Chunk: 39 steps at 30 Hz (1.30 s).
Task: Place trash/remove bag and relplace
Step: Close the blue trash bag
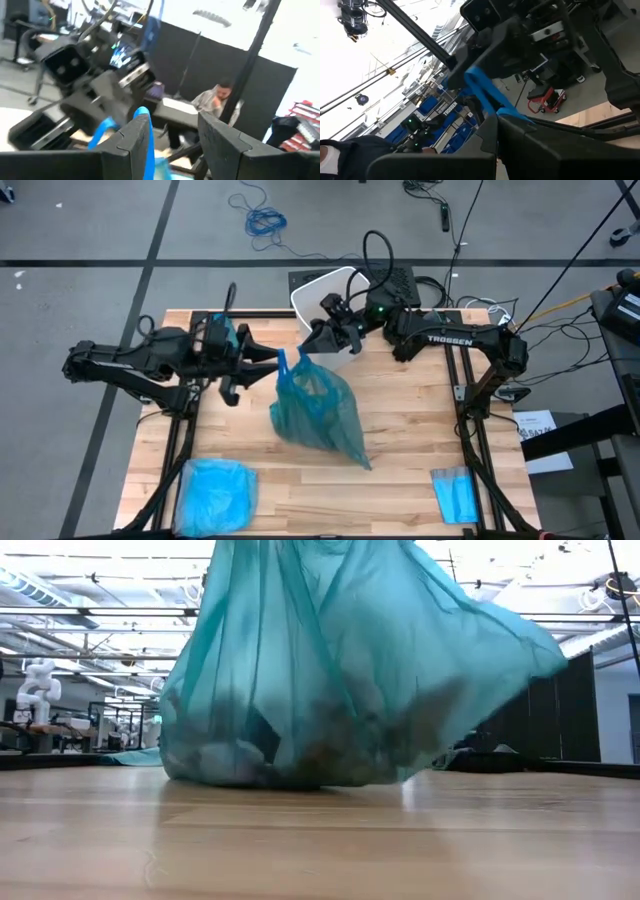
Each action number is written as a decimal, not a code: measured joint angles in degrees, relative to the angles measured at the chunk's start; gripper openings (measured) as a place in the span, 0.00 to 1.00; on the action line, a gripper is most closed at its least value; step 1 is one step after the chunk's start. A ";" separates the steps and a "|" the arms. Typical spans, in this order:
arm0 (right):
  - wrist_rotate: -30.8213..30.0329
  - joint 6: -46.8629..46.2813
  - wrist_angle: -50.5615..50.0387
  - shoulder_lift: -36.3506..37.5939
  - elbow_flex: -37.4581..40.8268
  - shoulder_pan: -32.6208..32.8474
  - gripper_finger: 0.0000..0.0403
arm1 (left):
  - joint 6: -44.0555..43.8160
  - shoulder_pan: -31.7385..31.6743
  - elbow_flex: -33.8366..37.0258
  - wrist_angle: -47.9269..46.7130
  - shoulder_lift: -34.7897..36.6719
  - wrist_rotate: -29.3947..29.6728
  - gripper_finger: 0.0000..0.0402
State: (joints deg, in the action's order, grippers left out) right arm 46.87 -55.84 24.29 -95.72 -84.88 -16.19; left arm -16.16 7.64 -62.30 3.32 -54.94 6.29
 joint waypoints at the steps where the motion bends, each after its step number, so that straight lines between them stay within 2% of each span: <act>1: -0.01 0.02 0.01 0.00 0.00 -0.02 0.00 | -0.02 0.00 0.00 0.34 0.07 -0.78 0.41; 6: 0.00 0.71 -0.56 0.00 0.00 -0.02 0.00 | -1.53 0.00 0.00 -0.59 0.03 -3.36 0.41; 16: 1.20 0.84 -0.58 0.00 0.00 -0.02 0.00 | -3.18 0.00 0.00 -5.08 0.03 -3.49 0.41; 21: 1.27 0.84 -0.58 0.00 0.00 -0.01 0.00 | -6.04 0.00 0.00 -10.99 1.19 -3.42 0.41; 27: 1.27 0.77 -0.56 0.00 0.00 0.00 0.00 | -5.54 1.42 0.00 -21.71 2.20 6.51 0.41; 31: 1.25 0.60 -0.57 0.00 0.00 -0.40 0.00 | -0.64 3.16 0.02 -21.94 0.52 10.19 0.41; 36: 1.22 0.31 -0.56 0.00 0.00 -1.66 0.00 | 0.72 6.43 0.02 -22.73 -0.76 10.85 0.41; 39: 1.21 0.14 -0.56 0.00 0.00 -2.64 0.00 | 0.68 9.35 0.02 -23.75 -0.83 15.93 0.41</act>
State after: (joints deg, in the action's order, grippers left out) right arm 48.08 -55.70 23.73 -95.72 -84.88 -18.82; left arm -15.48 16.99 -62.28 -20.43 -55.77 22.22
